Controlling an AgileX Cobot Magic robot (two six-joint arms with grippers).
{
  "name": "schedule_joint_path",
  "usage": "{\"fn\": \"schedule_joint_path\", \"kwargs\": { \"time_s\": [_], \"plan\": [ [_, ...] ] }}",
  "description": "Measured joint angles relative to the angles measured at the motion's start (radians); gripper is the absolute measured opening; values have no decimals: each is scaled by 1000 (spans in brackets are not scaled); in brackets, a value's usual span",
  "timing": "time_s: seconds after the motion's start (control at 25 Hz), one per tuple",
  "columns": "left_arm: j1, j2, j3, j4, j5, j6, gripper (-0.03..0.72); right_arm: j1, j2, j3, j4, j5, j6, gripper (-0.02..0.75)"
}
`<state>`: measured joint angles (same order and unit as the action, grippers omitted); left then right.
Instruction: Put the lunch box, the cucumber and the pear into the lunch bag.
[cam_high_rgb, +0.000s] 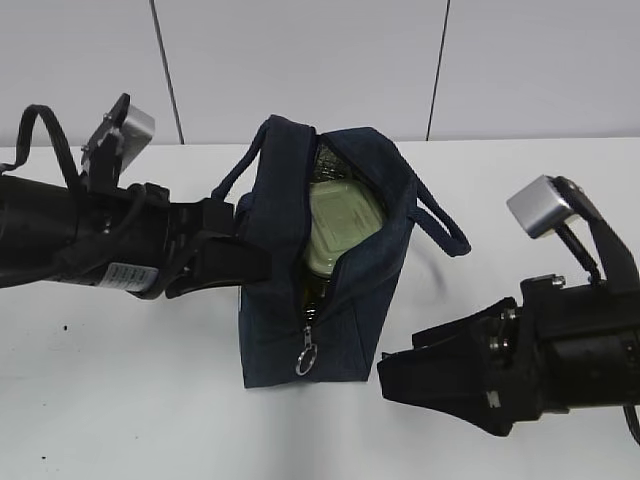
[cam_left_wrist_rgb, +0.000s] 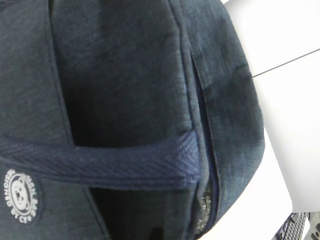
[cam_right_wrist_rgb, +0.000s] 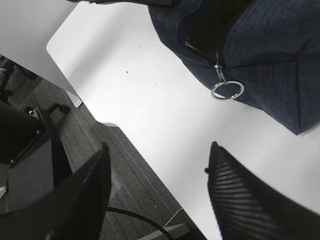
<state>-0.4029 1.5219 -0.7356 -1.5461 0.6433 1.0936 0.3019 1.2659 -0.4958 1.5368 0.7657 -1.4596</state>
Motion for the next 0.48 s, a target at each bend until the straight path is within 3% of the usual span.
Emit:
{"fn": "schedule_joint_path", "kwargs": {
  "time_s": [0.32,0.48],
  "plan": [
    [0,0,0,18,-3,0,5,0,1,0,118,-2,-4,475],
    [0,0,0,18,-10,0,118,0,20,0,127,2,-22,475]
  ]
}}
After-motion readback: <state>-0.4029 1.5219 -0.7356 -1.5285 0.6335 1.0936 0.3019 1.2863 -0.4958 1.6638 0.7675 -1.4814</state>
